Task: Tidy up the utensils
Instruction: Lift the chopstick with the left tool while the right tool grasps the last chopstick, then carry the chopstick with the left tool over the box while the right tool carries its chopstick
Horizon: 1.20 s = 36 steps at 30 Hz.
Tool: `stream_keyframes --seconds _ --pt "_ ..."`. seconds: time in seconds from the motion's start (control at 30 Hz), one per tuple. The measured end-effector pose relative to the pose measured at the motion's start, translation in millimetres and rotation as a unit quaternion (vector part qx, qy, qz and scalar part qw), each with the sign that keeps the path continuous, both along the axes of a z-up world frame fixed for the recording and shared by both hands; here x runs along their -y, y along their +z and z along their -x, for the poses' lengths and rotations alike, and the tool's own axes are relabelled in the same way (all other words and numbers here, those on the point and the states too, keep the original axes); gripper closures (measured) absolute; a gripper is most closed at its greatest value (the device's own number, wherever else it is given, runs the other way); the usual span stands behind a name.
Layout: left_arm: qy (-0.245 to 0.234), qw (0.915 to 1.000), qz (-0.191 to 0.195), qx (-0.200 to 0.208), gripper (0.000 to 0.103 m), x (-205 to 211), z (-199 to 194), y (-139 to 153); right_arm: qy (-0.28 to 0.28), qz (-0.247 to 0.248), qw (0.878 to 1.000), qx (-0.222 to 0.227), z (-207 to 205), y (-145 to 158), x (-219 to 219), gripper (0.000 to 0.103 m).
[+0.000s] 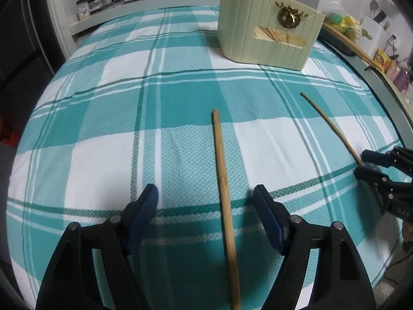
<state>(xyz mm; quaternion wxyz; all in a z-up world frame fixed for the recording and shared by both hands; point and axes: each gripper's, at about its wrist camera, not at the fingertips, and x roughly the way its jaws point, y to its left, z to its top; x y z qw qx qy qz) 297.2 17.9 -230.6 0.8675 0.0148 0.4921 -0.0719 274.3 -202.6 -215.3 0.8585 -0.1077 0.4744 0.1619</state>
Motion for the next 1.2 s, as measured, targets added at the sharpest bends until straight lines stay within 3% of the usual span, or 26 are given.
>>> stream_keyframes --seconds 0.1,0.33,0.4,0.47,0.57,0.63,0.77,0.93,1.2 --pt "-0.014 0.9997 -0.014 0.013 0.032 9 -12 -1 0.007 -0.010 1.000 0.011 -18 -5 -5 0.067" --pt "-0.032 0.9994 -0.013 0.007 0.059 19 -41 3 0.029 -0.023 0.999 0.008 -81 -5 -29 0.084" --pt "-0.034 0.9993 -0.013 0.008 0.071 21 -45 4 0.032 -0.020 0.999 -0.004 -97 -4 -35 0.094" --pt "-0.040 0.9991 -0.006 0.012 0.098 22 -46 4 0.038 -0.011 0.999 -0.013 -106 -3 -41 0.097" --pt "-0.031 0.9992 0.012 0.023 0.098 19 -46 13 0.034 -0.008 0.999 -0.016 -111 1 -44 0.098" --pt "-0.026 0.9981 0.027 0.050 0.098 15 -39 32 0.021 -0.032 0.999 -0.001 -107 12 -38 0.098" --pt "-0.017 0.9915 0.068 0.109 0.098 4 -22 81 0.001 -0.102 0.994 0.049 -85 57 -20 0.098" --pt "-0.019 0.9807 0.090 0.173 0.098 -1 4 132 0.000 -0.144 0.982 0.119 -50 120 -7 0.097" --pt "-0.027 0.9764 0.082 0.198 0.098 8 22 154 -0.002 -0.167 0.971 0.174 -11 160 0 0.097"
